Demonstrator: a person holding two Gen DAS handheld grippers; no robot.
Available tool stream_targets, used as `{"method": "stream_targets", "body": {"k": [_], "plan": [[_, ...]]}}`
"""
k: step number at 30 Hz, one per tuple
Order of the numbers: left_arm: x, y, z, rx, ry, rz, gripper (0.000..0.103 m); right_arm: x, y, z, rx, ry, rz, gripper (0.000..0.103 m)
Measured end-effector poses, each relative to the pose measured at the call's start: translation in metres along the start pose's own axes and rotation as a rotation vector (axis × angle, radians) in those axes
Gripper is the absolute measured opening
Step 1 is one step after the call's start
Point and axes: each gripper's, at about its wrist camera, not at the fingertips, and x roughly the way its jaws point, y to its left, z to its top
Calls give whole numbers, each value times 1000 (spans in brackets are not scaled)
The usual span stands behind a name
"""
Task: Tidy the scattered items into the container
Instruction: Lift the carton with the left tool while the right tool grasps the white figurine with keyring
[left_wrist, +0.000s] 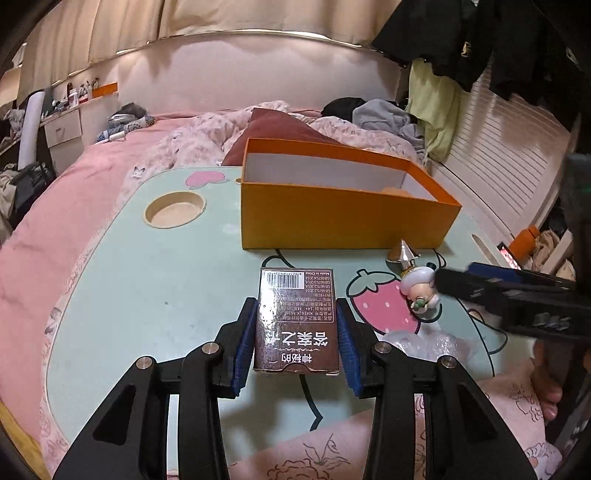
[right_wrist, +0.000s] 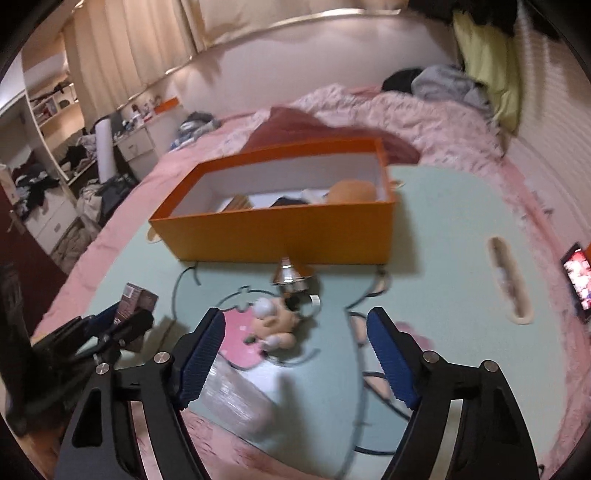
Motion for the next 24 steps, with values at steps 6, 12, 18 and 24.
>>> {"method": "stream_targets", "body": {"k": [6, 12, 18, 24], "plan": [[2, 0, 1, -3, 6, 4, 42, 35, 15, 0, -81, 118, -62, 58], [2, -3, 1, 6, 3, 9, 42, 47, 14, -7, -106, 131, -89, 35], [-3, -5, 1, 14, -11, 24, 42, 20, 11, -14, -85, 7, -87, 35], [-14, -21, 0, 63, -30, 19, 42, -11, 16, -33, -100, -108, -126, 34]]}}
